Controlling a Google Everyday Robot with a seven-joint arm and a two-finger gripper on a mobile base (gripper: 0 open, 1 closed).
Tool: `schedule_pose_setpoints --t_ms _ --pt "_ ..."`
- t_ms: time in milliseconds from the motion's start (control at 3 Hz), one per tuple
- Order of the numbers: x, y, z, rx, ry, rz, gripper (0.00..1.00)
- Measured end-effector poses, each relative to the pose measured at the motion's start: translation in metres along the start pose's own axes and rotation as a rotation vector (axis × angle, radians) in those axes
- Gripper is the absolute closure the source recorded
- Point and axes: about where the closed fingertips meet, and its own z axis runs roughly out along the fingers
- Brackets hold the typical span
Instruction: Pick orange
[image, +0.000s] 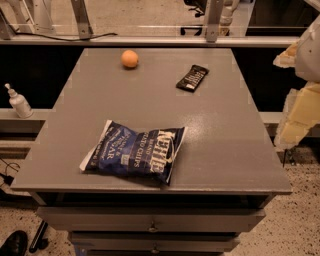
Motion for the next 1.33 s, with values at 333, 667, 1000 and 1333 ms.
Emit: schedule_pose_setpoints --t_ms 333,667,1000,1333 --pt "0.000 0.000 0.000 0.000 0.000 0.000 0.00" --pt "-0.003 -0.016 0.013 -0.001 -0.056 0.010 0.00" --pt "-0.020 -0.051 0.039 0.004 -0.146 0.028 0.00" --pt "-0.051 -0.090 0.066 0.031 -0.230 0.040 0.00"
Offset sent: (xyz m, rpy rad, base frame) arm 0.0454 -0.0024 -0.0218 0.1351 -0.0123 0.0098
